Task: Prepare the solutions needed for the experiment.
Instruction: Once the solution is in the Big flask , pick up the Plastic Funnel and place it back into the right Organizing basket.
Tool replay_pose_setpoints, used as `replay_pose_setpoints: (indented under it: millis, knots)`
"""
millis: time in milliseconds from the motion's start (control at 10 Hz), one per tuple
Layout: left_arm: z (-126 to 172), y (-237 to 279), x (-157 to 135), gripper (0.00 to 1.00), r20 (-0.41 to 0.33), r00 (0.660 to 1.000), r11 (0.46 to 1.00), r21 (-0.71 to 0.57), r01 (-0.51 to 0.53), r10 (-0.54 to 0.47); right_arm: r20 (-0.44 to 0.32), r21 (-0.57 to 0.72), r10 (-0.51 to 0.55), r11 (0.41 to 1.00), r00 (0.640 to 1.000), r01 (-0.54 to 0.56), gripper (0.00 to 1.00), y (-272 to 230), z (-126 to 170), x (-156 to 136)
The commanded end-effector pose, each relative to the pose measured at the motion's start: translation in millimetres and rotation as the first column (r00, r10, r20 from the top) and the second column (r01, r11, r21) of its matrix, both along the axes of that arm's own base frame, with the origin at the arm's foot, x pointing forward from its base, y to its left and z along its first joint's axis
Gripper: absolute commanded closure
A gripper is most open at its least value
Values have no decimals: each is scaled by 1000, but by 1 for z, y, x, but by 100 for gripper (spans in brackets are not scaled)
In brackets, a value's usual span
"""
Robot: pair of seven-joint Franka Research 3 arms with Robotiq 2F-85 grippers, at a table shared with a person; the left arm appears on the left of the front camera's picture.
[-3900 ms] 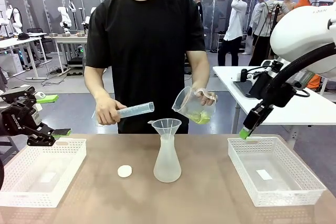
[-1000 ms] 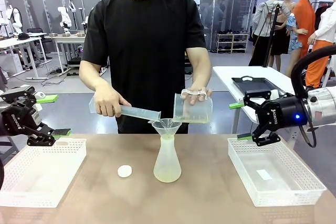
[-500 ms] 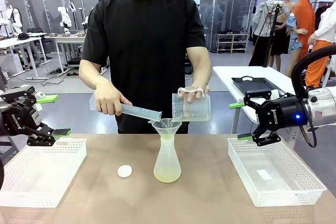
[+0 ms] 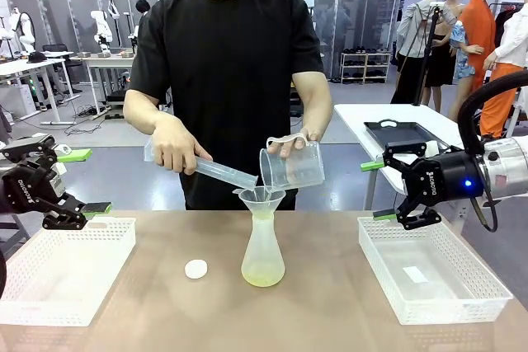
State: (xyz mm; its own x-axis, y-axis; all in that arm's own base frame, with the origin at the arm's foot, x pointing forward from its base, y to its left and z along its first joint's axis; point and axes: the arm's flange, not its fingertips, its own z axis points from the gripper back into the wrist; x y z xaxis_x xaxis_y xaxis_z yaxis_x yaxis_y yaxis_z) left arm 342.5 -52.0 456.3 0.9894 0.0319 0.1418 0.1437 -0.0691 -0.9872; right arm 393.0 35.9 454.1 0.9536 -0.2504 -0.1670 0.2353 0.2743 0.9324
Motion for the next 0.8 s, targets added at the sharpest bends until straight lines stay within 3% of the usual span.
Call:
replay_pose_setpoints:
  millis: [0, 700]
  knots:
    - [2, 0, 0, 0, -2, 1000, 1000, -16, 6, -6, 0, 5, 1, 1000, 1000, -1, 0, 1, 0, 0]
    - [2, 0, 0, 0, -2, 1000, 1000, -16, 6, -6, 0, 5, 1, 1000, 1000, -1, 0, 1, 0, 0]
